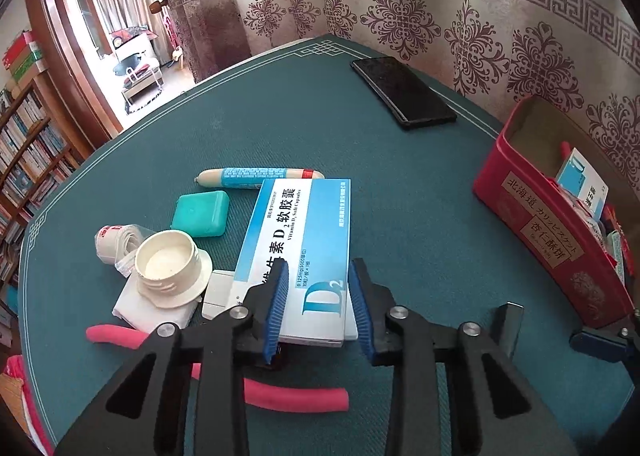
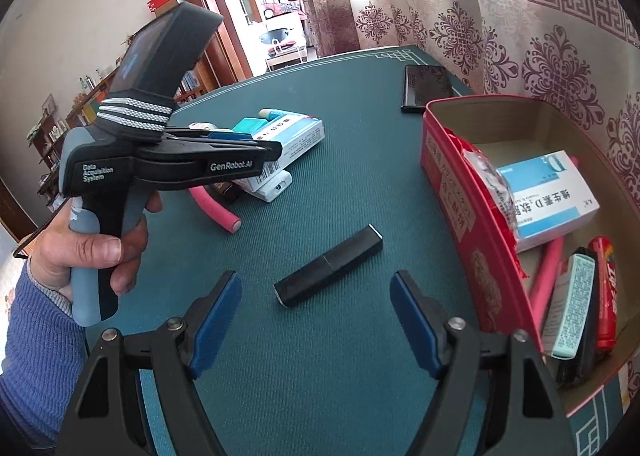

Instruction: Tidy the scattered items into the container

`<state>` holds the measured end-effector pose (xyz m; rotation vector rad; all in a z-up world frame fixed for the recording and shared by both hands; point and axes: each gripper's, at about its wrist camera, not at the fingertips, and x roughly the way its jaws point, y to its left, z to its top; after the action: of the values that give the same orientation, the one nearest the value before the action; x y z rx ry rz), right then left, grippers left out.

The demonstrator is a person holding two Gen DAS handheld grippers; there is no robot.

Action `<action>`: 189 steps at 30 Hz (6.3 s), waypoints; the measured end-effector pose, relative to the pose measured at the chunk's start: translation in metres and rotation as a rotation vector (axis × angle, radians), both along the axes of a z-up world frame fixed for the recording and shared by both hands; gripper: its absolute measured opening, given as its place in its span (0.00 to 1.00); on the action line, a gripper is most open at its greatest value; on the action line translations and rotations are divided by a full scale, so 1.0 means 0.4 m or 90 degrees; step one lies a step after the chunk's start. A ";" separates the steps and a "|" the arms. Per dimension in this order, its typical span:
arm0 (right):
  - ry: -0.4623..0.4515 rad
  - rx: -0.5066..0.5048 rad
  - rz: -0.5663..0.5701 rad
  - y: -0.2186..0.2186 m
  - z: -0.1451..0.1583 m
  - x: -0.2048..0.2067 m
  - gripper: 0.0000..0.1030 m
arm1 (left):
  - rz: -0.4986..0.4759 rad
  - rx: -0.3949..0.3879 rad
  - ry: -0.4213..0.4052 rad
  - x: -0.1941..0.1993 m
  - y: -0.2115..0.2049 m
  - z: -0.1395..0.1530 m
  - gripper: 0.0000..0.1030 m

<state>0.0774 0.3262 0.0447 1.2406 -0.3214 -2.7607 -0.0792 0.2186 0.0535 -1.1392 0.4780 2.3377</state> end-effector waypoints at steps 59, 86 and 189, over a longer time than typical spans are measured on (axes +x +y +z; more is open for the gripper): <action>-0.057 -0.014 -0.016 -0.001 -0.059 -0.056 0.78 | -0.044 -0.067 -0.015 -0.113 0.043 -0.057 0.67; -0.060 0.125 0.003 -0.049 -0.077 -0.098 0.25 | 0.058 0.162 0.022 0.052 -0.151 0.114 0.65; 0.048 0.040 -0.019 -0.014 0.034 -0.005 0.79 | 0.354 0.175 -0.142 0.014 -0.252 -0.064 0.74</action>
<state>0.0756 0.3206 0.0584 1.1497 -0.2499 -2.8554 -0.0736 0.1179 0.0277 -1.5117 -0.2729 2.5676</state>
